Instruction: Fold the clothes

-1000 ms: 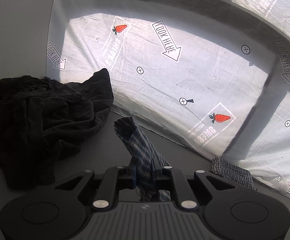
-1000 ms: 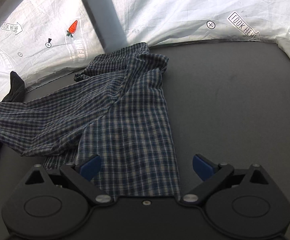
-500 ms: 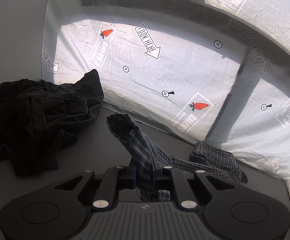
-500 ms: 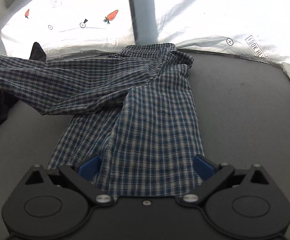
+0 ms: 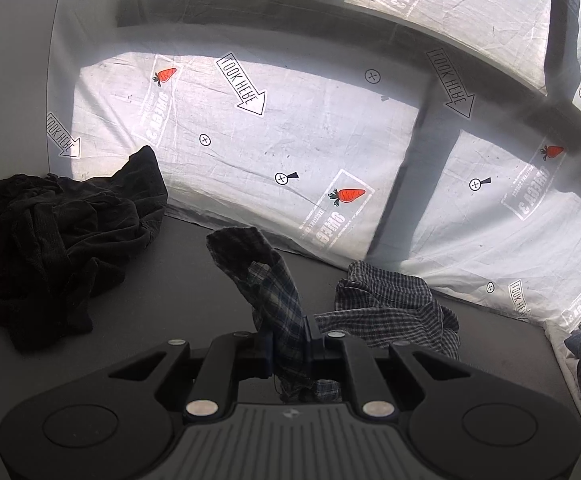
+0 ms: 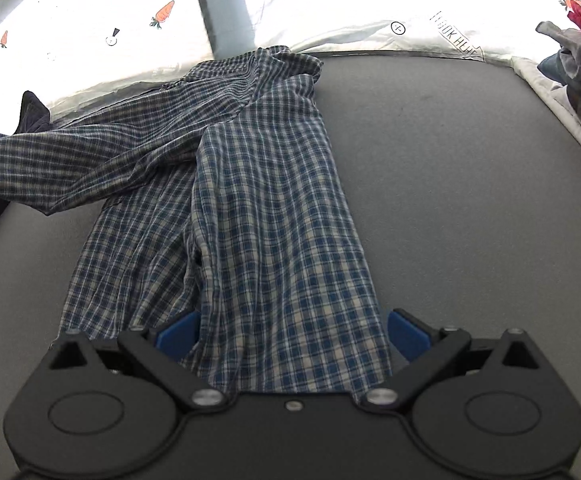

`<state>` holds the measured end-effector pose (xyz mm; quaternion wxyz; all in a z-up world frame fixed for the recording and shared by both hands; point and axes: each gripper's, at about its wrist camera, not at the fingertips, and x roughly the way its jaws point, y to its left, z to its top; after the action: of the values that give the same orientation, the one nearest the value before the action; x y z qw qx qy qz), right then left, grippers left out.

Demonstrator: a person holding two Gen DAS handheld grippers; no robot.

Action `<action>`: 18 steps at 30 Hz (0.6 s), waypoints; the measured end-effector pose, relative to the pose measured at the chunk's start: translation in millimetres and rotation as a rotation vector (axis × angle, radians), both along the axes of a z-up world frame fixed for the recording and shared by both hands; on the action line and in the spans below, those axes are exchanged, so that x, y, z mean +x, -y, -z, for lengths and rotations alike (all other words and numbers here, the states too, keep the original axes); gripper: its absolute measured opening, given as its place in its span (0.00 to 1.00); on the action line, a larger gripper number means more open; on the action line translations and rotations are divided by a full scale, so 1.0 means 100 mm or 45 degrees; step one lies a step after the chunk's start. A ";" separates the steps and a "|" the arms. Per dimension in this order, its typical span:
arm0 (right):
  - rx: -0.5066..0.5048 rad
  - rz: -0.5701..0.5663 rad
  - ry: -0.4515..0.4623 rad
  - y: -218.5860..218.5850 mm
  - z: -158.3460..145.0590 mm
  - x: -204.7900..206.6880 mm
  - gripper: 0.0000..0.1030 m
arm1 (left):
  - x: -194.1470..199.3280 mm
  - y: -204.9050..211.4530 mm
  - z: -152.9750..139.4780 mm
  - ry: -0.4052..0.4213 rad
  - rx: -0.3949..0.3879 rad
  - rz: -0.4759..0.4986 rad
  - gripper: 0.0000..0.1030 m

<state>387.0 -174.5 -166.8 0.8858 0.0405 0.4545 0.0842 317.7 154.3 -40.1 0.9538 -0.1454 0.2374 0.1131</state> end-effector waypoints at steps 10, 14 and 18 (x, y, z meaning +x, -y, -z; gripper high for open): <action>0.064 0.087 -0.009 0.19 -0.06 -0.19 0.98 | -0.13 0.63 0.43 -0.124 -0.046 0.285 0.14; 0.082 0.080 -0.020 0.24 -0.07 -0.27 0.98 | -0.17 0.72 0.75 -0.249 -0.135 0.346 0.14; 0.093 0.074 -0.033 0.27 -0.05 -0.29 0.98 | -0.18 0.83 0.98 -0.357 -0.148 0.412 0.16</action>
<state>358.2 -201.7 -161.5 0.8798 0.0871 0.4613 0.0744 299.6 71.4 -137.9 0.9072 -0.1429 0.3940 -0.0361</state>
